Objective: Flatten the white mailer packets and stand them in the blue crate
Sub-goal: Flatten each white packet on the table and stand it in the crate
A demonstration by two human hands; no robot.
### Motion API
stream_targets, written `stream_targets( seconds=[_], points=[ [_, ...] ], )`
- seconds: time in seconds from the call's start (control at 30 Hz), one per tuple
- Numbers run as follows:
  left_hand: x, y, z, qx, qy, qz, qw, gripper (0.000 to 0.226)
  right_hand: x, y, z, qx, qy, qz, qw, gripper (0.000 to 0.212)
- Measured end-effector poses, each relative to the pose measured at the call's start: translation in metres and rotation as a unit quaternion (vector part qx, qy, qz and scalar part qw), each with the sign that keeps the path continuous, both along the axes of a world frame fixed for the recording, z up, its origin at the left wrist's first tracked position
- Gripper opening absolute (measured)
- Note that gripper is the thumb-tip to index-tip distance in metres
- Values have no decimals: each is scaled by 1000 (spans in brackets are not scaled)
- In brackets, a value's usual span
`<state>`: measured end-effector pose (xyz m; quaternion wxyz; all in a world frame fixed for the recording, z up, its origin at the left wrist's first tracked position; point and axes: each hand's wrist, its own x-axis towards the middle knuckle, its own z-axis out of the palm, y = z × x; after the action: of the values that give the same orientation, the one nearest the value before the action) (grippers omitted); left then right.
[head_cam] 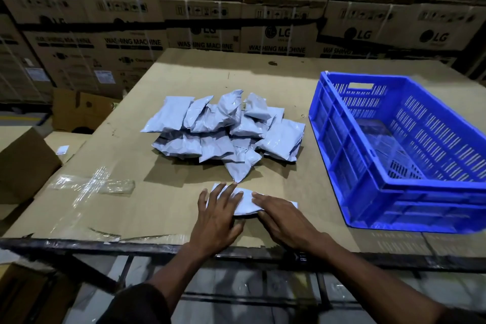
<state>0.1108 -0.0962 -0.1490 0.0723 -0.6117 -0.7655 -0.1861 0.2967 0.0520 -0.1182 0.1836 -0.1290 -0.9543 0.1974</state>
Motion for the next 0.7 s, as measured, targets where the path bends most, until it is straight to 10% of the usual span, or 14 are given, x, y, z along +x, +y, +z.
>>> stream_targets(
  seconds=[0.37,0.53,0.7],
  points=[
    [-5,33,35,1,54,47,997,39,20,9,33,330,-94,157,926,12],
    [-17,44,46,33,50,-20,998,50,8,29,53,298,-130,125,938,19],
    [5,40,56,158,52,121,979,80,12,39,77,256,-129,64,956,24]
  ],
)
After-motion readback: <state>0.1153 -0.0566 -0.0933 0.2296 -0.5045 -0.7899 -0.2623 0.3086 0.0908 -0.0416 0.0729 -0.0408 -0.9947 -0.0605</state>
